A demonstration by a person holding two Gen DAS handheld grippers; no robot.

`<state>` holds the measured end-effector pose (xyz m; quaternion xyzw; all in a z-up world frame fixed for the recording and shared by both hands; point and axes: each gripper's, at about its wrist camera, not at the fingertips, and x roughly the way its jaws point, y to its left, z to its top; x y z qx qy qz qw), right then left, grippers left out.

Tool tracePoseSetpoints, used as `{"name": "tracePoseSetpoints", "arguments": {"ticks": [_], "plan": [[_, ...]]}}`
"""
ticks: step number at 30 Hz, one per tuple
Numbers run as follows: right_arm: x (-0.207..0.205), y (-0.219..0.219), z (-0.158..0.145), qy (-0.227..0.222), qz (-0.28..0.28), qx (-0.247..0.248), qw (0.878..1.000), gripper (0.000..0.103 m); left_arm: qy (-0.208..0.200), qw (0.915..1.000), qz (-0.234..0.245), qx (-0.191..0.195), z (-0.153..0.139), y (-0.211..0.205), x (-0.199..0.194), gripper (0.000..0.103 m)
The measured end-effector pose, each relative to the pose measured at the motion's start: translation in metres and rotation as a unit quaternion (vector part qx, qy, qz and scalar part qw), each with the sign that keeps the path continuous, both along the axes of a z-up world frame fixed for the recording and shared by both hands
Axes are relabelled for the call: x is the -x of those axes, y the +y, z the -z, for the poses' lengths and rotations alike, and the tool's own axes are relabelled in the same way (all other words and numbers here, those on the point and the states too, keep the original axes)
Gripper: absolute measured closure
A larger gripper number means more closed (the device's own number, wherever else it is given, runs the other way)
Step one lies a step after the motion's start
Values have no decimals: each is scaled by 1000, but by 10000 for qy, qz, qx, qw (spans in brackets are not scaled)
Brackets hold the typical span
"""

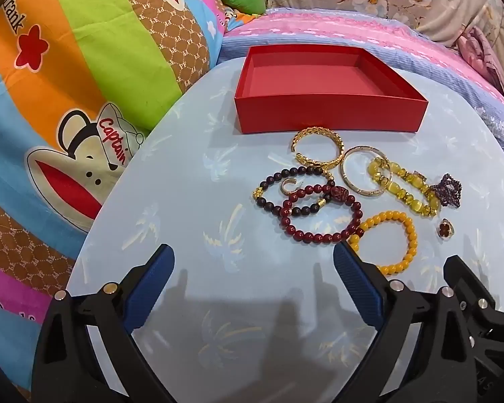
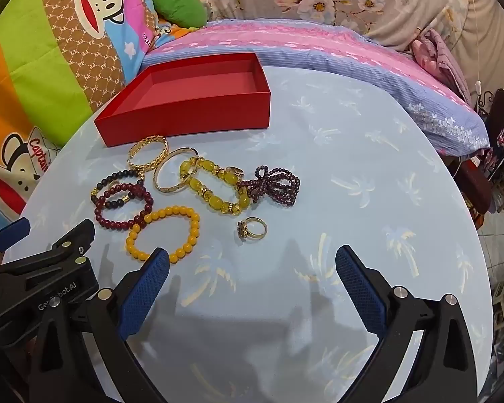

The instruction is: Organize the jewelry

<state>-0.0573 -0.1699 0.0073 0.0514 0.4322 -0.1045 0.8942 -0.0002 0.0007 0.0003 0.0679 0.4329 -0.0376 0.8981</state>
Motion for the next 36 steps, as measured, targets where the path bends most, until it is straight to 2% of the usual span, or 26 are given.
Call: {"name": "tracePoseSetpoints", "arguments": {"ticks": [7,10,17,36], "plan": [[-1,2,2,-6,-4,79,10000,7,48,10000,0,53,0,11,-1,12],[1,5,2,-15,-21,76,10000,7,6,9999,4,-148,0,2,-1,12],[-6,12,-3,67,-160,110,9998,7,9,9998,-40,-216,-2,9,-2,12],[-10,14,-5,106,-196,153,9996,7,41,9998,-67,-195,-1,9,-8,13]]}}
